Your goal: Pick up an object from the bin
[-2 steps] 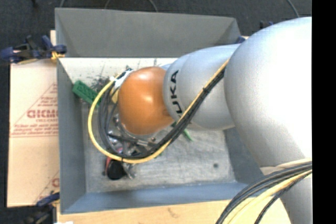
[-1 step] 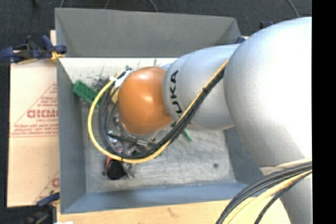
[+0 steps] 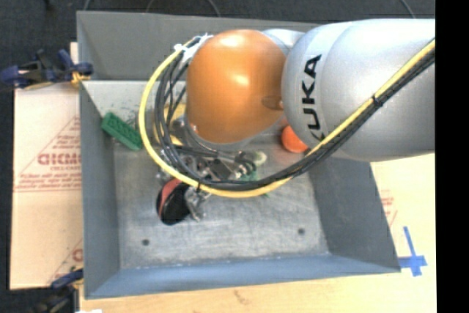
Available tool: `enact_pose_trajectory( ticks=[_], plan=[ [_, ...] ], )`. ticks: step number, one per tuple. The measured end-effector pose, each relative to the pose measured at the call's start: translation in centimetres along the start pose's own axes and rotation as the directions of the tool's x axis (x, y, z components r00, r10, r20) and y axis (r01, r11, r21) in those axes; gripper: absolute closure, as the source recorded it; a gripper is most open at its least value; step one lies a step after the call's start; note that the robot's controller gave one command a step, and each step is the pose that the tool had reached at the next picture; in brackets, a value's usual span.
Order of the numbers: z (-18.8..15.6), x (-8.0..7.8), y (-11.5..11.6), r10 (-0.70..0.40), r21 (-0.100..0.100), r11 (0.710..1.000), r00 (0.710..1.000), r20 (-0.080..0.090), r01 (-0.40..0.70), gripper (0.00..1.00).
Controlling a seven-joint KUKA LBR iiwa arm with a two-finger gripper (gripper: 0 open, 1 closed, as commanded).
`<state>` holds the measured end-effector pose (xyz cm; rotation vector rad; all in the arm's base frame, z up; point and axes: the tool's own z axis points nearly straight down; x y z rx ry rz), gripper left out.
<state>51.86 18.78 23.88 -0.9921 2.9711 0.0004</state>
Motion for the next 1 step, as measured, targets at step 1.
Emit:
enact_pose_trajectory(
  ticks=[1],
  plan=[
    [0.32, 0.15, 0.07, 0.004, -0.004, 1.0, 1.0, -0.007, -0.004, 1.0]
  ],
)
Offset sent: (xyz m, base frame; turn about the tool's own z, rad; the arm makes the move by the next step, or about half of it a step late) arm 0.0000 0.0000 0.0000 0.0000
